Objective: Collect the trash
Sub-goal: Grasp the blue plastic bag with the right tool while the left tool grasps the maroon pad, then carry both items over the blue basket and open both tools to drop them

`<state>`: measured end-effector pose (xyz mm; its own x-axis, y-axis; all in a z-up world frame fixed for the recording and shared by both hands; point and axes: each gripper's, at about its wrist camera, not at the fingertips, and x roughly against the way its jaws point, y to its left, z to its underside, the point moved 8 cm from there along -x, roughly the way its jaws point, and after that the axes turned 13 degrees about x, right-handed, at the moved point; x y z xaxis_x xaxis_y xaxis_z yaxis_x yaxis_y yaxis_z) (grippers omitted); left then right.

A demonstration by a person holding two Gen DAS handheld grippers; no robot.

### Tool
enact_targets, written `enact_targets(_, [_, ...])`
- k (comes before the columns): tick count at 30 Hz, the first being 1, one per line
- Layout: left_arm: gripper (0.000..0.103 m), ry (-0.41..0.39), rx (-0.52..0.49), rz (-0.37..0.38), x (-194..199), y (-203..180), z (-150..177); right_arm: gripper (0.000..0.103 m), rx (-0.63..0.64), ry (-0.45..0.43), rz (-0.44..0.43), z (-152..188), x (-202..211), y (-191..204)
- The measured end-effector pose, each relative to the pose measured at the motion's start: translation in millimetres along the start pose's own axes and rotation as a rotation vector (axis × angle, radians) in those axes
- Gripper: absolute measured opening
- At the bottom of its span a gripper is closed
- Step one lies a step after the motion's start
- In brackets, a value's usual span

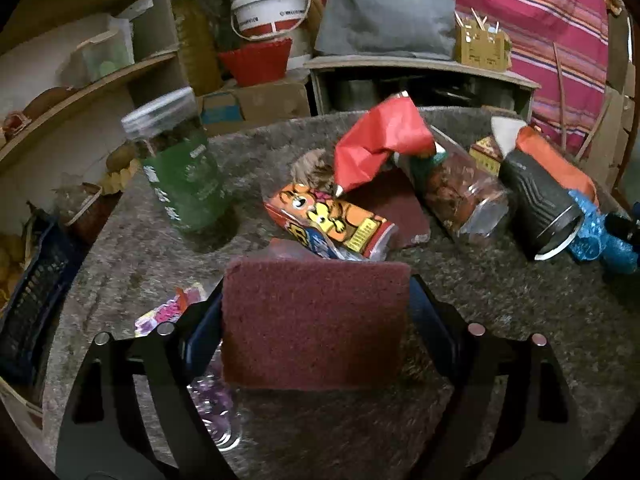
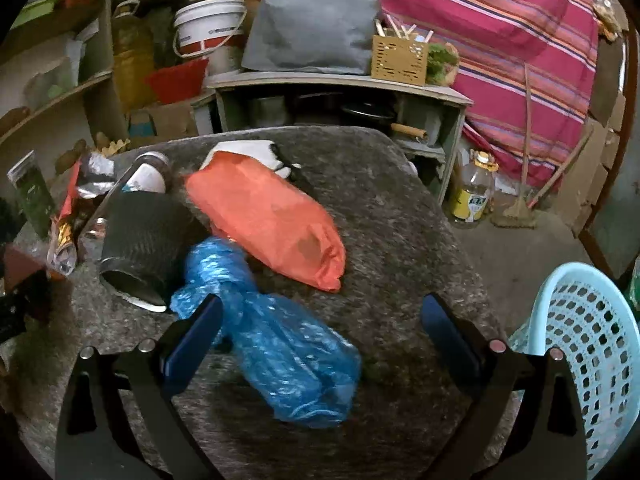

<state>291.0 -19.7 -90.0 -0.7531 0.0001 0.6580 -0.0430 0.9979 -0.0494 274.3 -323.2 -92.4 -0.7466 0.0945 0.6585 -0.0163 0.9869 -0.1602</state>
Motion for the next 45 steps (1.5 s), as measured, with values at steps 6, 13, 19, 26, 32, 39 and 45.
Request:
enact_targets(6, [0.083,-0.05,0.053,0.03,23.9,12.6,-10.5,0.097,0.063,0.012,0.003,-2.7,-2.7,15.8])
enact_targets(13, [0.083,-0.076,0.077,0.058,41.3,17.5,-14.9,0.066,0.124,0.045,-0.041,-0.8,-10.3,35.8])
enact_targets(19, [0.083,-0.08,0.07,0.057,46.1,13.6,-10.1,0.021,0.134,0.059,-0.158,4.7,-11.3,50.3])
enact_targets(26, [0.083,-0.106,0.063,0.055,57.4,-3.4,-8.8,0.013,0.102,-0.029,-0.156,-0.4,16.5,36.7])
enact_targets(32, [0.083,-0.132,0.044,0.064,73.9,-33.0,-10.3,0.013,0.073,-0.08,-0.142,-3.0,42.8,5.4])
enact_targets(39, [0.083,-0.144,-0.013,0.115,82.0,-101.1,-2.1,0.013,0.018,-0.096,-0.101,9.3,61.9,-46.6])
enact_targets(45, [0.083,-0.133,-0.019,0.195,85.7,-169.7,5.2,0.013,-0.032,-0.105,-0.038,26.6,82.2,-104.7])
